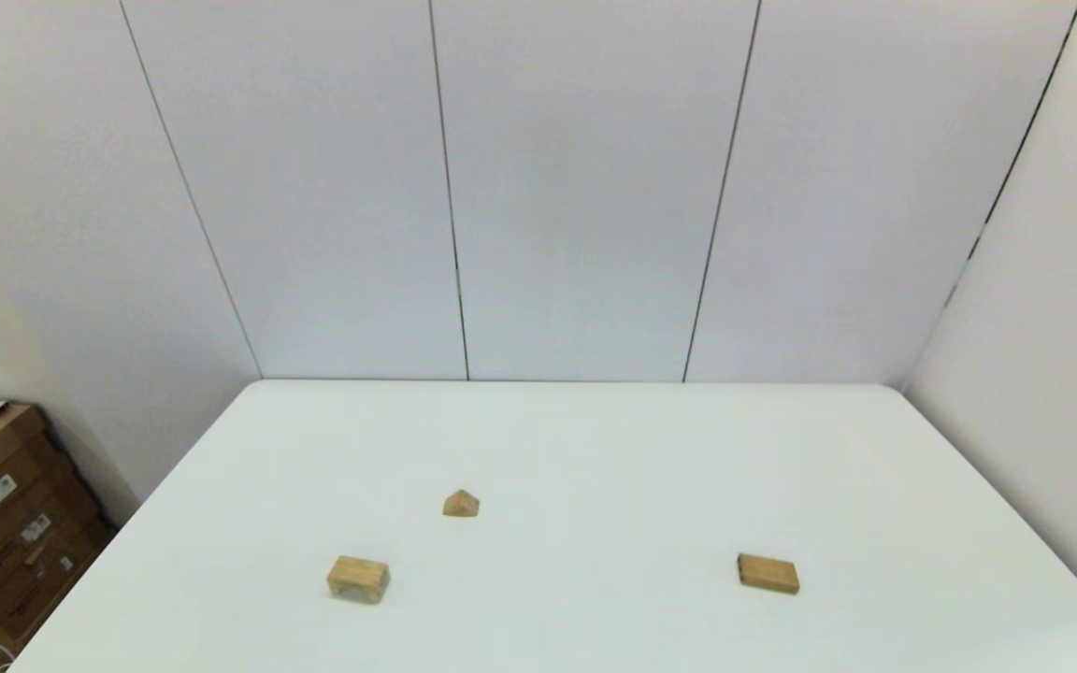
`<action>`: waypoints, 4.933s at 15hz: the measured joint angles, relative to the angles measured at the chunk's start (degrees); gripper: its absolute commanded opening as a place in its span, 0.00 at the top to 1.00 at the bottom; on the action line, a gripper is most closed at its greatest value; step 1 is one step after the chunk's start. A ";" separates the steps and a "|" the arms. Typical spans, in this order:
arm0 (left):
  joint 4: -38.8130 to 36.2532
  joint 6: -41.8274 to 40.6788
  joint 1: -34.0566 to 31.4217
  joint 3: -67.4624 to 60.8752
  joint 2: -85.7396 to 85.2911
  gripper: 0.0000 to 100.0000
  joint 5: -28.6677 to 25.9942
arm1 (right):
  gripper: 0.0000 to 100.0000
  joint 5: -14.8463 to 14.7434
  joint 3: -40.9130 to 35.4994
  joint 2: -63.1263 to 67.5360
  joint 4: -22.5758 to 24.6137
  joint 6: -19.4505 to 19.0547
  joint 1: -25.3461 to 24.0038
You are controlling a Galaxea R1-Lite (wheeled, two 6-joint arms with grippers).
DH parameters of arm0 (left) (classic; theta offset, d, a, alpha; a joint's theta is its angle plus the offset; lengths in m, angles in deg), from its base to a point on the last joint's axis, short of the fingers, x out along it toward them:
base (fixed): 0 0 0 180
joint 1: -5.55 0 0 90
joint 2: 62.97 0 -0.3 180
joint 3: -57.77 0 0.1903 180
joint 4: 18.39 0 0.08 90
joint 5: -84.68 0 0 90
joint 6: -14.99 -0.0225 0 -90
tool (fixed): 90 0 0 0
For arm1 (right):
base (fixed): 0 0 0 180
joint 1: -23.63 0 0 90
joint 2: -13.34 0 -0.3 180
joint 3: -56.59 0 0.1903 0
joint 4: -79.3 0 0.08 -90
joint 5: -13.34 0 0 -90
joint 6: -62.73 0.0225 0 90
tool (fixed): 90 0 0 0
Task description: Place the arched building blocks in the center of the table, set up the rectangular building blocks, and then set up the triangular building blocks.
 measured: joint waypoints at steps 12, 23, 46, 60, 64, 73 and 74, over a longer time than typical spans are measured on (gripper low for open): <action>0.02 0.00 0.00 0.00 0.00 0.00 0.00 | 0.00 0.00 0.00 0.00 0.00 0.02 0.00; 0.02 0.02 0.00 0.00 0.00 0.00 0.02 | 0.00 0.00 0.00 0.00 0.02 0.00 0.00; 11.54 -7.64 0.00 16.55 12.86 0.00 -6.73 | 0.00 0.00 0.00 0.00 0.00 0.02 0.00; 46.14 32.78 4.13 59.26 78.90 0.00 -0.17 | 0.00 -0.02 0.00 0.00 0.00 0.00 0.00; 46.75 41.63 6.25 60.33 85.30 0.00 4.04 | 0.00 0.00 0.00 0.00 0.00 0.05 0.00; 46.49 73.01 17.40 70.95 103.99 0.00 1.89 | 0.00 0.00 0.00 0.00 0.00 0.02 0.00; 46.45 77.02 17.92 73.59 106.55 0.00 -0.34 | 0.00 0.00 0.00 0.00 0.00 0.00 0.00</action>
